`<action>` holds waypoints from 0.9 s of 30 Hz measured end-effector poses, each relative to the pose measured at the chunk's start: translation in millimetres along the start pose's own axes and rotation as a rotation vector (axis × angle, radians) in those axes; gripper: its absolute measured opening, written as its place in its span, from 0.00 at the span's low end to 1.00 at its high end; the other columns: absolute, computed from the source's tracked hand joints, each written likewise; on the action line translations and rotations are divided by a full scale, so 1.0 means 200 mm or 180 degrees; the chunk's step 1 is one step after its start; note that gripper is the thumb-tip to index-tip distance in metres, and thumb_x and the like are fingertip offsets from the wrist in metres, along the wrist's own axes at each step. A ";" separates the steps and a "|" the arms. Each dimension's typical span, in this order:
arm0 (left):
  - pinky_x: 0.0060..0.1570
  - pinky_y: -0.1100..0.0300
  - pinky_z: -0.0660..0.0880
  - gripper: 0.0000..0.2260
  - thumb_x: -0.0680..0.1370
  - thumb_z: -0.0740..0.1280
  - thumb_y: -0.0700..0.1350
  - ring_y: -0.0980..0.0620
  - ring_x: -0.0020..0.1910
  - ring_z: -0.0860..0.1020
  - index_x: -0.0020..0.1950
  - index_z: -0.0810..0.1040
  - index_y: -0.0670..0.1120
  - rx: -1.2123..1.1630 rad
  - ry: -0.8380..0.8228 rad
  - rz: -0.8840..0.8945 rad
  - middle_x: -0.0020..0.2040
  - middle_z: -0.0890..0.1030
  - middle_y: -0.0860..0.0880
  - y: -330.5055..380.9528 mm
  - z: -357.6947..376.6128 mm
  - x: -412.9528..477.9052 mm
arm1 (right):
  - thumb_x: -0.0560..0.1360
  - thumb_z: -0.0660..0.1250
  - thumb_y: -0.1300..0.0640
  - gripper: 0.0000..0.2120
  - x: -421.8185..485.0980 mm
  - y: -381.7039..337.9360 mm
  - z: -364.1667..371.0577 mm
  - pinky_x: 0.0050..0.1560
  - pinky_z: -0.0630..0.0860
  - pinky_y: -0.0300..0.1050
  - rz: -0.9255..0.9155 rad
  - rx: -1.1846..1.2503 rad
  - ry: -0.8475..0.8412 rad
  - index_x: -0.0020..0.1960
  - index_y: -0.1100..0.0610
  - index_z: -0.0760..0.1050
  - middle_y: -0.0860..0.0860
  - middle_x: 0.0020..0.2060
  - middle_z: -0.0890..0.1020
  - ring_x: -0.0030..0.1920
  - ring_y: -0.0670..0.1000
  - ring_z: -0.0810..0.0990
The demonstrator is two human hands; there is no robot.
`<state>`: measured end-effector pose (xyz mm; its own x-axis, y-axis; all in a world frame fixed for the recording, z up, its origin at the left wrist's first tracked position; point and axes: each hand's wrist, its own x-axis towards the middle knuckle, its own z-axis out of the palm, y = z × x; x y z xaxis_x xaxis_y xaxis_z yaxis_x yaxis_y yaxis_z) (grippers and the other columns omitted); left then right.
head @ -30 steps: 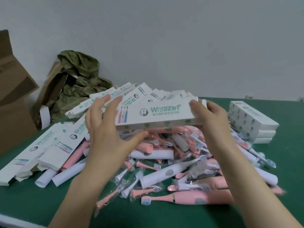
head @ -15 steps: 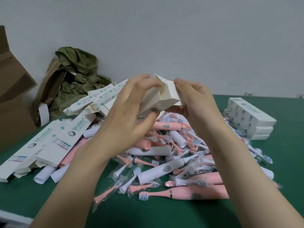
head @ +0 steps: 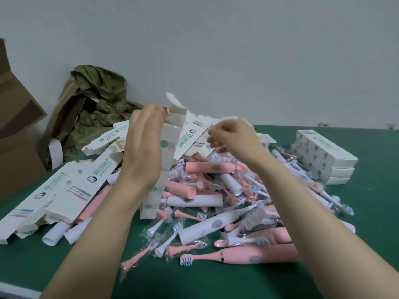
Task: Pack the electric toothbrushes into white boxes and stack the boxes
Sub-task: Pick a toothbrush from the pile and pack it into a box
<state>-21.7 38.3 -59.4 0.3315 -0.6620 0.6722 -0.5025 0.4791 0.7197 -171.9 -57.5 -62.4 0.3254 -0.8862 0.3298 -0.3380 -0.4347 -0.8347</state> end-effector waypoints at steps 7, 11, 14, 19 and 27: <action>0.38 0.58 0.62 0.14 0.75 0.57 0.57 0.54 0.36 0.67 0.30 0.65 0.55 -0.0272 -0.0023 -0.0286 0.34 0.69 0.55 -0.04 0.02 0.01 | 0.71 0.63 0.67 0.17 0.02 0.28 0.13 0.51 0.73 0.46 -0.0534 -0.2355 -0.0655 0.58 0.57 0.75 0.53 0.53 0.79 0.53 0.53 0.74; 0.38 0.69 0.64 0.14 0.68 0.60 0.62 0.65 0.38 0.67 0.35 0.64 0.52 0.0268 -0.0071 -0.0109 0.41 0.67 0.51 -0.05 0.04 -0.01 | 0.73 0.63 0.63 0.13 0.05 0.30 0.16 0.48 0.67 0.46 -0.1061 -0.3255 -0.0419 0.57 0.57 0.75 0.53 0.51 0.76 0.54 0.56 0.72; 0.33 0.75 0.62 0.11 0.69 0.66 0.54 0.67 0.38 0.67 0.36 0.64 0.54 0.0529 -0.0021 0.0015 0.42 0.67 0.53 -0.05 0.06 0.01 | 0.75 0.62 0.61 0.07 0.05 0.27 0.15 0.43 0.66 0.47 -0.1083 -0.2912 -0.0070 0.52 0.59 0.75 0.54 0.48 0.75 0.51 0.57 0.72; 0.45 0.80 0.60 0.08 0.73 0.66 0.45 0.65 0.48 0.69 0.49 0.72 0.56 0.1056 -0.0546 0.0448 0.49 0.74 0.54 -0.09 0.09 0.04 | 0.75 0.67 0.61 0.07 0.01 0.11 0.02 0.45 0.73 0.42 -0.0963 -0.0685 0.1517 0.53 0.60 0.76 0.50 0.44 0.78 0.43 0.48 0.77; 0.44 0.71 0.63 0.12 0.72 0.66 0.49 0.60 0.50 0.68 0.55 0.76 0.57 0.1365 -0.0582 0.0248 0.54 0.71 0.54 -0.16 0.11 0.00 | 0.76 0.64 0.66 0.25 -0.09 -0.13 -0.26 0.50 0.80 0.43 -0.0814 0.3384 0.2234 0.70 0.57 0.58 0.54 0.48 0.78 0.50 0.50 0.82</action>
<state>-23.9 10.2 -86.8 0.1530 -0.7426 0.6520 -0.8175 0.2757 0.5057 -214.4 -38.0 -24.8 -0.3622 -0.8323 0.4197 0.6316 -0.5503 -0.5461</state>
